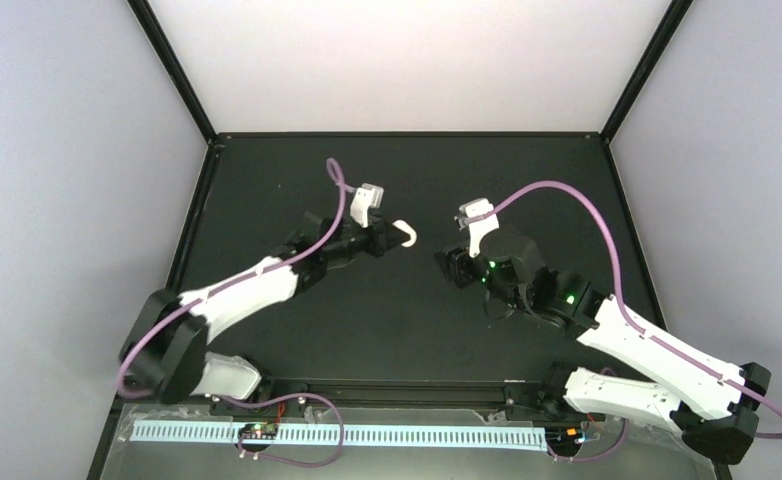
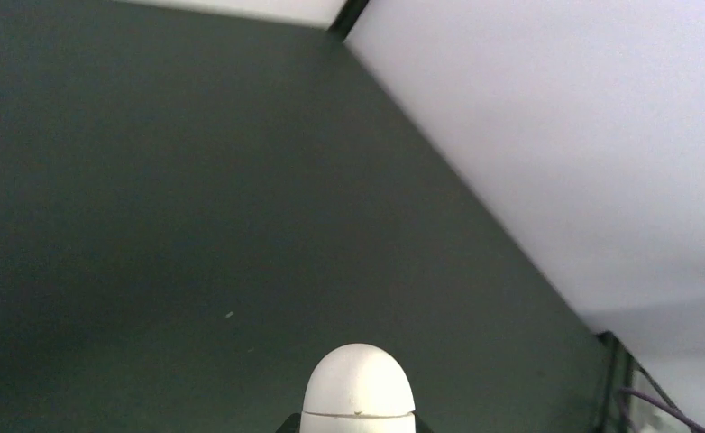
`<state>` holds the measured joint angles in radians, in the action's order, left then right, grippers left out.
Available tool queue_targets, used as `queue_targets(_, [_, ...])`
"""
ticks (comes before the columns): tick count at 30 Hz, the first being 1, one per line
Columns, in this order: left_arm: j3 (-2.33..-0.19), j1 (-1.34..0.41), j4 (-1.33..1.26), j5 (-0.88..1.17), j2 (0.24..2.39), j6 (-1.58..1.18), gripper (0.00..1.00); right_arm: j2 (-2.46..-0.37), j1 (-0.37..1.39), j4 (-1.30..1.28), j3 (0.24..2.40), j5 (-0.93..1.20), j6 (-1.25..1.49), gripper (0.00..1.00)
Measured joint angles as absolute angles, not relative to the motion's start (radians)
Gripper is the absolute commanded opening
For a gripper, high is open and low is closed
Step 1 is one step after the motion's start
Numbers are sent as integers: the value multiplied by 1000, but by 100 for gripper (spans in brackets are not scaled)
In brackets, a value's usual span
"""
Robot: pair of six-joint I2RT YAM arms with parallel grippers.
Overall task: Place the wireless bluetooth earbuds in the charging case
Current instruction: Place the charging case at the center of the board.
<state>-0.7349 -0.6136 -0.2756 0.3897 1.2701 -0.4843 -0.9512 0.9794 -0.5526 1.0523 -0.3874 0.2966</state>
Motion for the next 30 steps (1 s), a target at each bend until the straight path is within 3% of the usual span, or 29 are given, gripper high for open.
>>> queue_targets(8, [-906,-556,-231,360,1668,-567,1,-878,935,-531,857,-361,371,70])
queue_targets(20, [-1108,-498,-162,361,1974,-612,2,-821,811,-485,794,-239,419,70])
queue_targets(26, [-1155,-497,-136,367,2017,-614,22,-799,811,-488,799,-228,421,71])
queue_targets(30, [-1153,-496,-126,358,2017,-604,51,-794,811,-496,818,-228,417,71])
